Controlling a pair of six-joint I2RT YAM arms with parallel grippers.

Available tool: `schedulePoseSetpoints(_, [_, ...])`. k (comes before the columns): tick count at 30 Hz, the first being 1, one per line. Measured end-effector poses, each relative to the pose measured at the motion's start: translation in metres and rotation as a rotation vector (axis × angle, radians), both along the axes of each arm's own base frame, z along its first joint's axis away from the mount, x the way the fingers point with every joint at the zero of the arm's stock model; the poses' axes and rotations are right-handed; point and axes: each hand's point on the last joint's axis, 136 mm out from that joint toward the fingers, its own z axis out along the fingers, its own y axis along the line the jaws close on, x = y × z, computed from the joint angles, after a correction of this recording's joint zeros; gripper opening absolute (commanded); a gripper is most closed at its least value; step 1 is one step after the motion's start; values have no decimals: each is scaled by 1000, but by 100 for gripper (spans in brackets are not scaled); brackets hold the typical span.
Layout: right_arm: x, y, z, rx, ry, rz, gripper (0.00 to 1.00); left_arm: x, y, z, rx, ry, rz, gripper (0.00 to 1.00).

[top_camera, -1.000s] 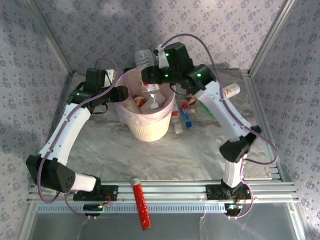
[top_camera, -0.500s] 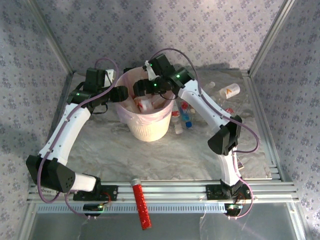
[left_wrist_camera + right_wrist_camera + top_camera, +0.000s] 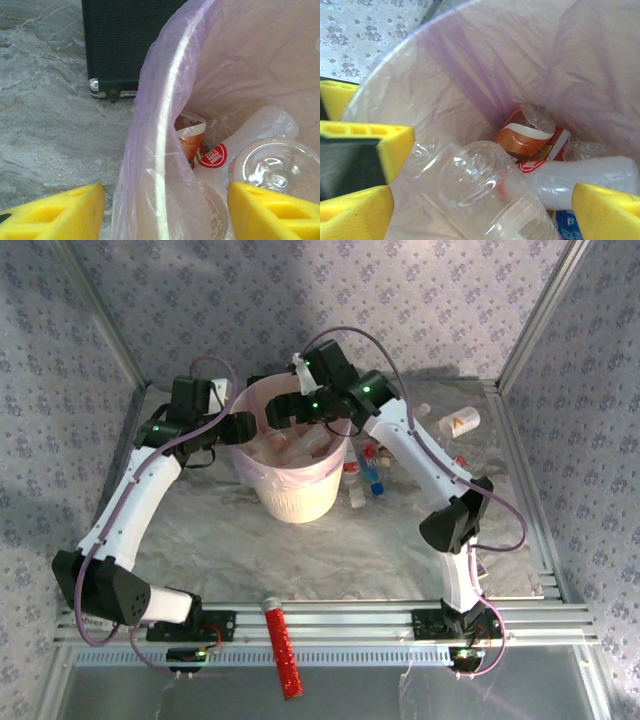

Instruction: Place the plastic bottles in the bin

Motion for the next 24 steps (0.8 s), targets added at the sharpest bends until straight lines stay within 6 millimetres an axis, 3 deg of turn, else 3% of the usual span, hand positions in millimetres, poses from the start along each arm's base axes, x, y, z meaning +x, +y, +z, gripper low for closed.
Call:
schedulePoseSetpoints(3, [-5, -21, 34, 25, -65, -28, 94, 0, 0, 0, 1, 1, 1, 66])
schedulePoseSetpoints(6, [-10, -61, 68, 55, -130, -94, 94, 0, 0, 0, 1, 1, 1, 66])
schedulePoseSetpoints(9, [-9, -110, 87, 66, -169, -191, 94, 0, 0, 0, 1, 1, 1, 66])
schedulePoseSetpoints(11, [-6, -140, 86, 57, -173, -257, 93, 0, 0, 0, 1, 1, 1, 66])
schedulePoseSetpoints(14, [5, -181, 60, 24, -128, -361, 93, 0, 0, 0, 1, 1, 1, 66])
schedulePoseSetpoints(18, [16, -215, -9, -29, 22, -453, 90, 0, 1, 0, 5, 0, 5, 66])
schedulePoseSetpoints(21, [14, -230, -61, -47, 149, -481, 87, -1, 2, 0, 9, -2, 9, 66])
schedulePoseSetpoints(24, [4, -229, -101, -42, 253, -469, 82, -1, 5, -1, 16, -2, 17, 66])
